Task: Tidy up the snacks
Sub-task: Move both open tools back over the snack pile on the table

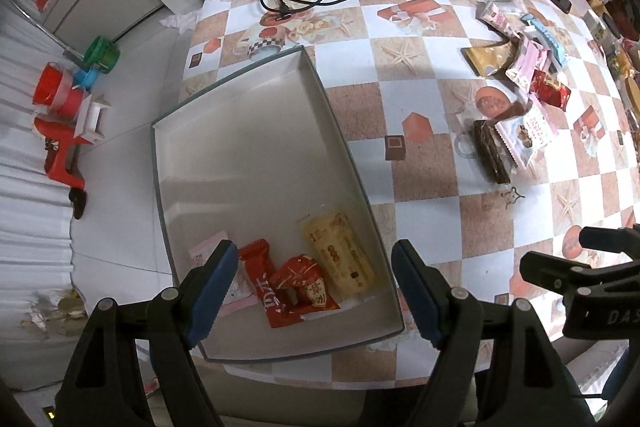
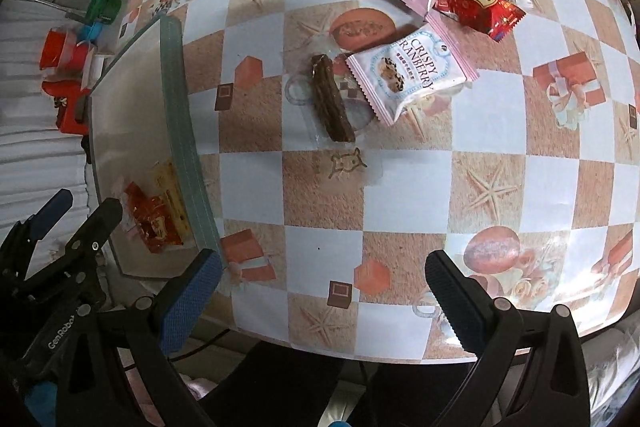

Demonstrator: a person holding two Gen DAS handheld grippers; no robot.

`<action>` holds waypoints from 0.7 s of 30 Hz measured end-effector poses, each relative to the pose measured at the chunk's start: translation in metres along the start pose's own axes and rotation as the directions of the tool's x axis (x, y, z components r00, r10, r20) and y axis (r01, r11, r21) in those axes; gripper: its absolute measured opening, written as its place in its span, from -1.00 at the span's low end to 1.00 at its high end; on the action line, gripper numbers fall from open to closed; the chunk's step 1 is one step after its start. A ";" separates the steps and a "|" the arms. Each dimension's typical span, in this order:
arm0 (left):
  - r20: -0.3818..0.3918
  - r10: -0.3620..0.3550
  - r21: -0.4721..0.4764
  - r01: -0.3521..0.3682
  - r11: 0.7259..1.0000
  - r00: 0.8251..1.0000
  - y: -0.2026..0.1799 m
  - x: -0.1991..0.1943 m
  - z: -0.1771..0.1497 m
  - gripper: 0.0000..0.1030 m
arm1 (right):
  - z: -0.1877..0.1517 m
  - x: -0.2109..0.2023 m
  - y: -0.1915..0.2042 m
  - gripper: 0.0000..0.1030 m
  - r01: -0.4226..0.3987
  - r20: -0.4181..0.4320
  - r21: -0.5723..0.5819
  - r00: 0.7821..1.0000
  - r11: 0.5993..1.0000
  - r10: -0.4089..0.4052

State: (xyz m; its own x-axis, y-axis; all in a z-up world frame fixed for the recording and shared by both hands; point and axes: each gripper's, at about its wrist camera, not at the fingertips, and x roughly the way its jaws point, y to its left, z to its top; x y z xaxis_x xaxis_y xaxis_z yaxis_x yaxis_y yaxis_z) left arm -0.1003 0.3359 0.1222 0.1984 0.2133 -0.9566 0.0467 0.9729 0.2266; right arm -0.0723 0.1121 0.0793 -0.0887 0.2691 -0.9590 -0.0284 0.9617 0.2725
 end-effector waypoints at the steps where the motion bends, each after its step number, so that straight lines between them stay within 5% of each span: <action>1: 0.000 0.000 0.001 0.000 1.000 1.000 0.000 0.000 0.000 0.59 | 0.000 0.000 0.000 0.99 0.000 0.000 0.002 1.000 1.000 0.000; 12: -0.008 -0.007 0.016 0.007 1.000 1.000 -0.005 0.000 0.001 0.59 | -0.002 0.001 -0.007 0.99 -0.010 0.000 0.033 1.000 0.999 0.010; 21: -0.136 -0.185 0.076 0.197 0.977 0.973 -0.048 0.017 0.014 0.59 | -0.010 0.013 -0.047 0.99 0.024 -0.063 0.171 0.998 0.985 -0.013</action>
State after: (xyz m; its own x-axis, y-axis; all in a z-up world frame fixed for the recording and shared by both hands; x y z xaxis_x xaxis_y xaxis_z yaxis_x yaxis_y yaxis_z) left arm -0.0851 0.2913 0.0979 0.0509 0.0394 -0.9979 0.1594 0.9861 0.0470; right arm -0.0825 0.0700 0.0547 -0.1511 0.2526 -0.9557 0.1402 0.9625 0.2322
